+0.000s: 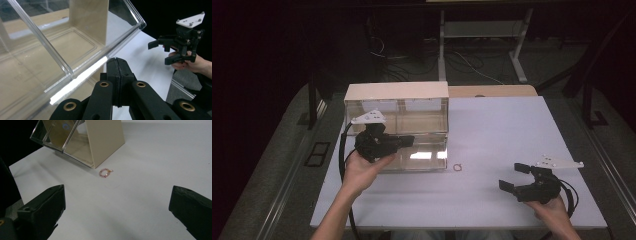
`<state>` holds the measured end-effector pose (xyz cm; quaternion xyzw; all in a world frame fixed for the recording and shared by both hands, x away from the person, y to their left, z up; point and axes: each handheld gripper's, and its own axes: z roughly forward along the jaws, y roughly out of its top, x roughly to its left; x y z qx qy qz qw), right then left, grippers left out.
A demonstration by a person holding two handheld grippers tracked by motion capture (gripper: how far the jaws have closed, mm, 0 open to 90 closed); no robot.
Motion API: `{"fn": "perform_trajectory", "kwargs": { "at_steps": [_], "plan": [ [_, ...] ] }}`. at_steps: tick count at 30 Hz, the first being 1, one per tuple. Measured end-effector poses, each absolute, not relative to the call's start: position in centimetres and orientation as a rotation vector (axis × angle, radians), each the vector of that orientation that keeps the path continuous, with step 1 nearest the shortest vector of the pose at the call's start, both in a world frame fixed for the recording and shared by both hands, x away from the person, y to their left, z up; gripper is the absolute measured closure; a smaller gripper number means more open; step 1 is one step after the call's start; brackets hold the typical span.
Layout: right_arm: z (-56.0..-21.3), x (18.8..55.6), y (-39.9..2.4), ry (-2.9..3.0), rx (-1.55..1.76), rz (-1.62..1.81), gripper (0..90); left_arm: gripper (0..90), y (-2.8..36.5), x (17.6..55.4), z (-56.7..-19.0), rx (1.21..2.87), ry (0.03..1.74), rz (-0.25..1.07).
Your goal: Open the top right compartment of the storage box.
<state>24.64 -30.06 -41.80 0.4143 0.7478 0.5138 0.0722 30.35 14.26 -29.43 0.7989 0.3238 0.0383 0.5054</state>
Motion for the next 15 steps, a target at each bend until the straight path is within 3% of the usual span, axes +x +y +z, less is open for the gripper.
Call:
{"fn": "perform_trajectory", "kwargs": {
  "at_steps": [15],
  "plan": [
    [-41.86,24.66,-30.01,2.249,1.247,1.545,0.9,89.2,14.38,30.26,-29.05,1.927,0.766,0.098]
  ]
}}
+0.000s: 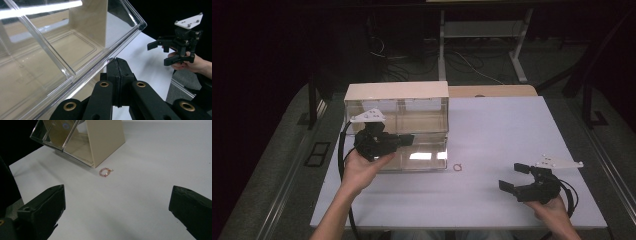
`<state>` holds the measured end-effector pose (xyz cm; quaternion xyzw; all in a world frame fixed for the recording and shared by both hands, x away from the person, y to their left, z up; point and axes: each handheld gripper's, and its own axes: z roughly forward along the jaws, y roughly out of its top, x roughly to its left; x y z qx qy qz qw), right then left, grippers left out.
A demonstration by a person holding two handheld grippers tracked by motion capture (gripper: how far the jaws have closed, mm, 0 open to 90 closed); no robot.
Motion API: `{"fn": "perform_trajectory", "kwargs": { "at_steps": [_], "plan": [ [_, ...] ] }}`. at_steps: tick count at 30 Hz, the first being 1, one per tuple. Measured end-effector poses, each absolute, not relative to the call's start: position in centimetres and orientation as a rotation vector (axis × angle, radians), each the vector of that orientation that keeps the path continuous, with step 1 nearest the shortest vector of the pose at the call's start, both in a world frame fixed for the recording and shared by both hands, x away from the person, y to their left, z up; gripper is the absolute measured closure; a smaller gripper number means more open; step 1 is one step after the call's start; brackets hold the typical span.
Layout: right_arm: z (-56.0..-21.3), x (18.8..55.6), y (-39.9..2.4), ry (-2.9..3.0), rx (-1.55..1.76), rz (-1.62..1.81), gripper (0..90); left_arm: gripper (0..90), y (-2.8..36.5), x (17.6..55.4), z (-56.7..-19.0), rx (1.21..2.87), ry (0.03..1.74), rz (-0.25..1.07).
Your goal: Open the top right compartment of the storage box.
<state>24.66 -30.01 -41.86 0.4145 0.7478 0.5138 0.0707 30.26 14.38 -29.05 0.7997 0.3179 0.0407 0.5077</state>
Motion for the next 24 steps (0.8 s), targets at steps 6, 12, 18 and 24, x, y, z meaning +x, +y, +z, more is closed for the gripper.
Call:
{"fn": "perform_trajectory", "kwargs": {
  "at_steps": [6,12,18,24],
  "plan": [
    [-41.9,24.6,-30.0,2.253,1.252,1.546,0.9,89.2,14.4,30.0,-28.2,1.922,0.743,0.110],
    [-41.9,24.6,-29.9,2.252,1.246,1.544,0.9,89.2,14.6,30.0,-27.0,1.906,0.731,0.125],
    [-41.9,24.7,-29.9,2.257,1.241,1.540,0.9,89.2,14.7,30.1,-25.8,1.918,0.721,0.130],
    [-41.9,24.7,-29.9,2.259,1.242,1.538,0.9,89.2,14.7,30.3,-25.1,1.927,0.716,0.126]
  ]
}}
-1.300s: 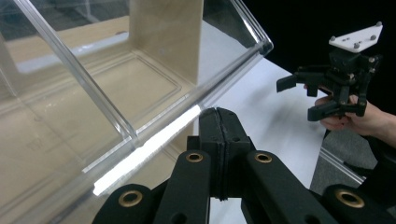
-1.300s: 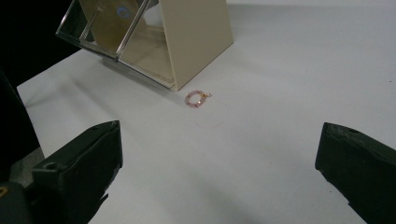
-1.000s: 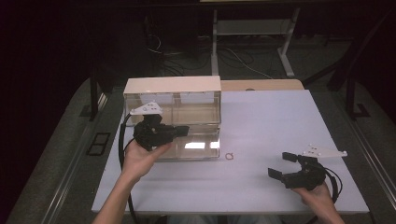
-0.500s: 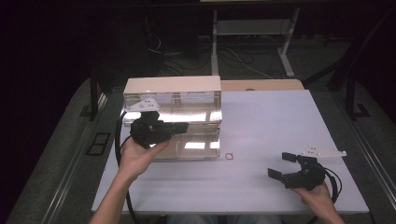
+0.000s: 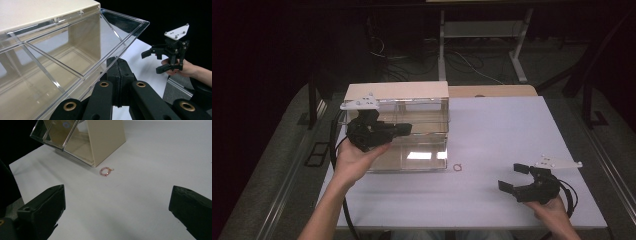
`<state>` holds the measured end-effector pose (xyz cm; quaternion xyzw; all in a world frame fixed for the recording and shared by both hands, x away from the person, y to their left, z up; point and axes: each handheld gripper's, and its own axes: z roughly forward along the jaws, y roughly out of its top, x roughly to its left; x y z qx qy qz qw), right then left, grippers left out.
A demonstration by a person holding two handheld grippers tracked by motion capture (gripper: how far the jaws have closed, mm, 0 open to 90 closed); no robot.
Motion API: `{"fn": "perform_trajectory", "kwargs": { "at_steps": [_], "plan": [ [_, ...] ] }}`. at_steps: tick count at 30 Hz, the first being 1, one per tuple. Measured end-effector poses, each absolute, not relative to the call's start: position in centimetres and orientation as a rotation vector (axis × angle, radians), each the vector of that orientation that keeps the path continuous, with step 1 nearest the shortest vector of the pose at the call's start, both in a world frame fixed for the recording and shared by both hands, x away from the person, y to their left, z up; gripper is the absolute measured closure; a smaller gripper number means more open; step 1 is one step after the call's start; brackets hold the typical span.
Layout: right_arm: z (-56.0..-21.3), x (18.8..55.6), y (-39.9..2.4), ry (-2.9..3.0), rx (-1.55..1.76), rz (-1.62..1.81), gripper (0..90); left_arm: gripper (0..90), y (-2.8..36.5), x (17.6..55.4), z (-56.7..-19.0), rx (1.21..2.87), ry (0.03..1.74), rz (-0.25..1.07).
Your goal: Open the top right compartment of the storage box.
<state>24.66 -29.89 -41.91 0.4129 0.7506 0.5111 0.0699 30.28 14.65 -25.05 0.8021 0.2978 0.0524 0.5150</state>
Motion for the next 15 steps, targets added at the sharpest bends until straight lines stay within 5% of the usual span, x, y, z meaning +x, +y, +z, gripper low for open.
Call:
{"fn": "perform_trajectory", "kwargs": {
  "at_steps": [15],
  "plan": [
    [-41.9,24.6,-29.9,2.263,1.246,1.537,0.9,89.2,14.3,30.8,-23.4,1.972,0.702,0.129]
  ]
}}
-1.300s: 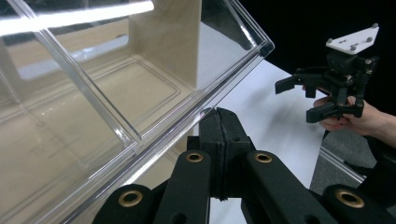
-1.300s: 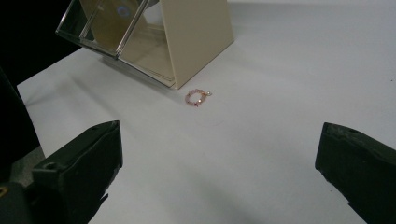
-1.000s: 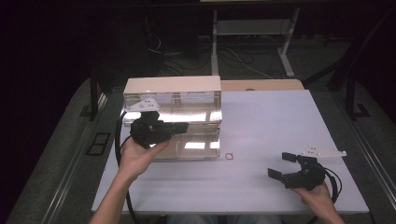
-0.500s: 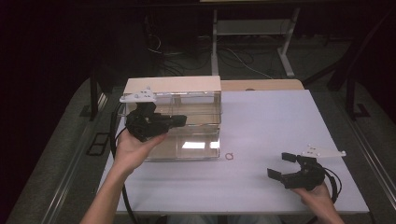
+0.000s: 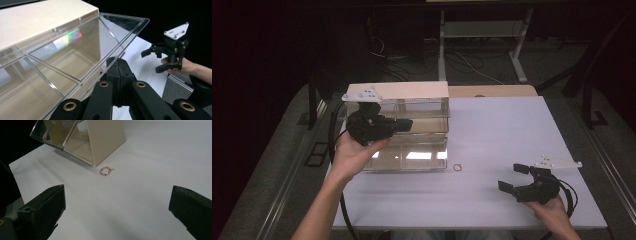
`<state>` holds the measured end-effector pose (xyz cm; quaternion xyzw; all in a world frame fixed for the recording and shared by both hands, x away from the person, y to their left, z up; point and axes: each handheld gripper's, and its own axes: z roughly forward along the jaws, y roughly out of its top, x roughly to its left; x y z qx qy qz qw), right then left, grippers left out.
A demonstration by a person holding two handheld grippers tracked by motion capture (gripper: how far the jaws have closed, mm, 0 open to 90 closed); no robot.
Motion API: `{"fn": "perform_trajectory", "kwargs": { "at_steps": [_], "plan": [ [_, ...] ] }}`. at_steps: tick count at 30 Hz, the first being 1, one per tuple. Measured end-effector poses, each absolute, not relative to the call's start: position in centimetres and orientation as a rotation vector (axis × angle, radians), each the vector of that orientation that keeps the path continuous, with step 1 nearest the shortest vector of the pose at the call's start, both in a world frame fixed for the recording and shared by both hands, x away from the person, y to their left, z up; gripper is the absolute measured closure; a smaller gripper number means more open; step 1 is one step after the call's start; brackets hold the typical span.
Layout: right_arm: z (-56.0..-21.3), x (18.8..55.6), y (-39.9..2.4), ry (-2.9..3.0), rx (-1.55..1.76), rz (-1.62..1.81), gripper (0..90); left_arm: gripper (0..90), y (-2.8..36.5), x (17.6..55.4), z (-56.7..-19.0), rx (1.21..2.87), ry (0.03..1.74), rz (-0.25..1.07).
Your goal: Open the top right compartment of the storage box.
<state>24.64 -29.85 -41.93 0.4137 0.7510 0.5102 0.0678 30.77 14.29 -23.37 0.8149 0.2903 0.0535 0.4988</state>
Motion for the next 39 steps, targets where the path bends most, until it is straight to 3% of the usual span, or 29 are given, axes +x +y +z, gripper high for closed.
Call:
{"fn": "perform_trajectory", "kwargs": {
  "at_steps": [39],
  "plan": [
    [-42.0,24.6,-29.7,2.275,1.236,1.522,0.9,89.2,14.3,32.8,-19.8,2.018,0.698,0.135]
  ]
}}
